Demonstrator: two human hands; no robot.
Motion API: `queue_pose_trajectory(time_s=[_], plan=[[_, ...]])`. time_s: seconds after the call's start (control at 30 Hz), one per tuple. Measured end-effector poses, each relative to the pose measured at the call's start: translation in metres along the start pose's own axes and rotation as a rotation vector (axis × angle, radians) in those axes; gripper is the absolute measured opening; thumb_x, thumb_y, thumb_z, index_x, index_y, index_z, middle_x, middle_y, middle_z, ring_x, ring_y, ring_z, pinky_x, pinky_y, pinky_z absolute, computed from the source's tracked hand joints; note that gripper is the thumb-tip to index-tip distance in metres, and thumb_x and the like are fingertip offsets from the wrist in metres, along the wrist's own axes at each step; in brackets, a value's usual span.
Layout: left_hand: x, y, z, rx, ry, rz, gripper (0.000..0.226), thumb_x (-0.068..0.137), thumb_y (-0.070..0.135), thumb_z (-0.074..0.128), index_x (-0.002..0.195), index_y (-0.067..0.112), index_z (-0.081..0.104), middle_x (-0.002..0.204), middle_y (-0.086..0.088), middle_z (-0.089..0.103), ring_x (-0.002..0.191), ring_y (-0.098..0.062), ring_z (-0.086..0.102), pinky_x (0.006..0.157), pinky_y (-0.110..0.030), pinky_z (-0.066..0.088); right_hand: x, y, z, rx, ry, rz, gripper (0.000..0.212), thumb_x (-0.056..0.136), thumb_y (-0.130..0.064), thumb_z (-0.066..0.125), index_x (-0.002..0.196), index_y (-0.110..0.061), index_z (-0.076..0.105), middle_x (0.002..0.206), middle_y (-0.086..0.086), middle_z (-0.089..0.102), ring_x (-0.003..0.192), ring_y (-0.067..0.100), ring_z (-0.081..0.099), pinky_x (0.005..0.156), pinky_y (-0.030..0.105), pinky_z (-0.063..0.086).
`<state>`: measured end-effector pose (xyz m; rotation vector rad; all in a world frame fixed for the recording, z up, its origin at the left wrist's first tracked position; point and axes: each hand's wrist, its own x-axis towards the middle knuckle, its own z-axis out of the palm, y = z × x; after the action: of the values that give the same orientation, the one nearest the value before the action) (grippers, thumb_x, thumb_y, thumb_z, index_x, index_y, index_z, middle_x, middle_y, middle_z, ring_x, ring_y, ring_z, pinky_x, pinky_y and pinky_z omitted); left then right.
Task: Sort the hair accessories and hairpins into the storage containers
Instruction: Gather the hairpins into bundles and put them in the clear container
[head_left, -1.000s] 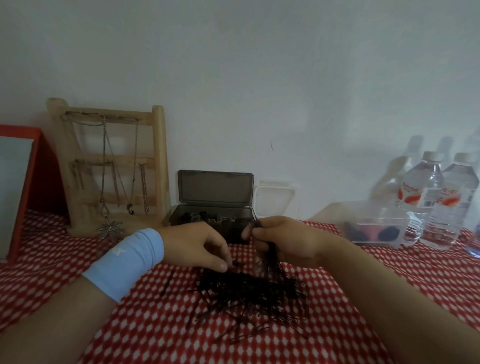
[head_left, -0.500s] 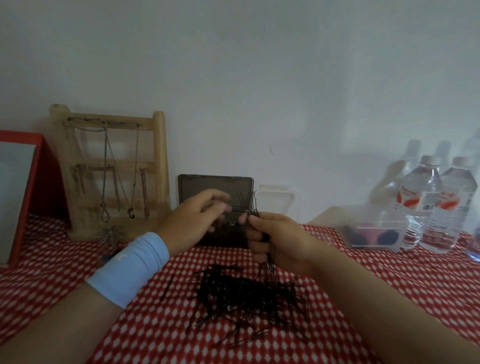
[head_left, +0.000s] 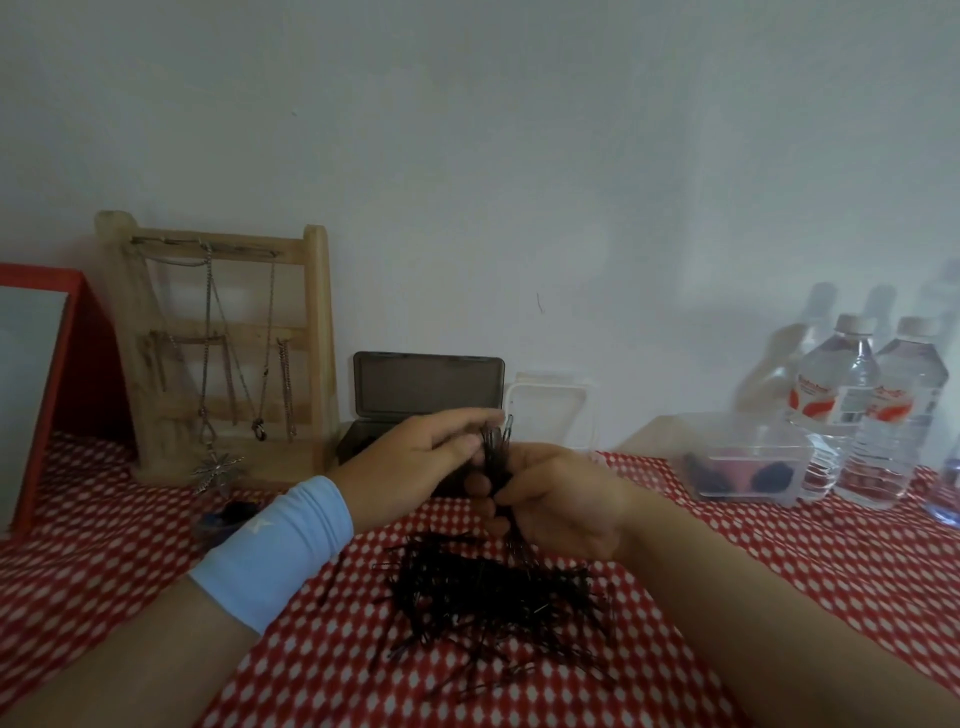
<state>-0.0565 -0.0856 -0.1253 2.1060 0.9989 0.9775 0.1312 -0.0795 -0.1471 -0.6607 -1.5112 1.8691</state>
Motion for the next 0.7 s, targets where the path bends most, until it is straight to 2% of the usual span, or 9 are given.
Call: queue_pose_trajectory(time_s=[0.1,0.17,0.2,0.27,0.37,0.47,0.57,0.7], plan=[[0.0,0.001,0.0,0.008,0.036,0.052,0.04,0.103,0.028,0.044,0.141,0.04,0.044,0.121,0.011,0.066,0.11,0.003,0.06,0.103,-0.023,0.044,0.001,0.002,0.001,-0.04,-0.022,-0.01,0.047,0.084,0.01,0.042,0.128,-0.006,0.045,0.087,0.004,0.051,0.073,0.014,0.048,0.065,0.025,0.038],[-0.002,0.004,0.002,-0.066,0.043,0.079,0.047,0.099,0.027,0.052,0.141,0.046,0.04,0.122,0.013,0.065,0.111,0.005,0.06,0.097,-0.019,0.048,0.002,0.003,0.002,-0.071,-0.02,-0.011,0.048,0.09,0.013,0.039,0.136,0.0,0.045,0.087,0.004,0.052,0.073,0.013,0.048,0.067,0.026,0.039],[-0.001,0.004,0.003,-0.063,0.079,0.093,0.044,0.097,0.027,0.056,0.135,0.047,0.047,0.116,0.012,0.068,0.106,0.004,0.063,0.092,-0.02,0.05,0.002,0.003,0.003,-0.083,-0.02,-0.011,0.045,0.091,0.013,0.039,0.134,0.001,0.047,0.087,0.004,0.053,0.072,0.014,0.049,0.068,0.026,0.04],[0.001,0.004,0.003,0.027,0.187,0.104,0.027,0.095,0.026,0.06,0.117,0.041,0.065,0.092,0.007,0.075,0.085,-0.001,0.069,0.084,-0.023,0.054,0.001,0.002,0.007,-0.085,-0.04,-0.005,0.034,0.09,0.011,0.04,0.118,-0.003,0.053,0.086,0.005,0.053,0.071,0.015,0.049,0.068,0.027,0.042],[0.001,0.0,0.002,0.002,0.216,0.055,0.02,0.094,0.025,0.062,0.109,0.032,0.072,0.078,0.0,0.075,0.07,-0.004,0.069,0.079,-0.016,0.051,0.0,-0.002,0.014,-0.042,-0.068,0.038,0.03,0.08,0.01,0.039,0.096,-0.012,0.05,0.081,0.006,0.049,0.066,0.017,0.043,0.067,0.03,0.039],[0.001,-0.001,0.003,0.004,0.147,0.019,0.021,0.094,0.024,0.061,0.112,0.03,0.072,0.077,0.002,0.075,0.074,-0.004,0.069,0.074,-0.006,0.045,-0.001,-0.003,0.018,0.016,-0.078,0.065,0.03,0.071,0.005,0.038,0.092,-0.014,0.045,0.077,0.006,0.041,0.063,0.017,0.037,0.064,0.031,0.035],[0.0,-0.002,0.001,0.021,0.123,0.018,0.021,0.095,0.025,0.059,0.109,0.034,0.072,0.075,0.006,0.074,0.078,-0.002,0.069,0.073,-0.005,0.044,-0.002,0.0,0.016,0.072,-0.118,0.062,0.031,0.075,0.007,0.037,0.095,-0.014,0.047,0.08,0.006,0.041,0.065,0.016,0.038,0.064,0.029,0.035],[0.001,-0.005,0.0,0.165,0.241,0.202,0.025,0.095,0.017,0.06,0.105,0.037,0.069,0.103,0.012,0.068,0.098,-0.006,0.063,0.08,-0.011,0.046,-0.002,0.002,0.01,0.077,-0.132,0.042,0.027,0.089,0.007,0.039,0.105,-0.012,0.049,0.087,0.004,0.049,0.07,0.013,0.043,0.066,0.026,0.039]])
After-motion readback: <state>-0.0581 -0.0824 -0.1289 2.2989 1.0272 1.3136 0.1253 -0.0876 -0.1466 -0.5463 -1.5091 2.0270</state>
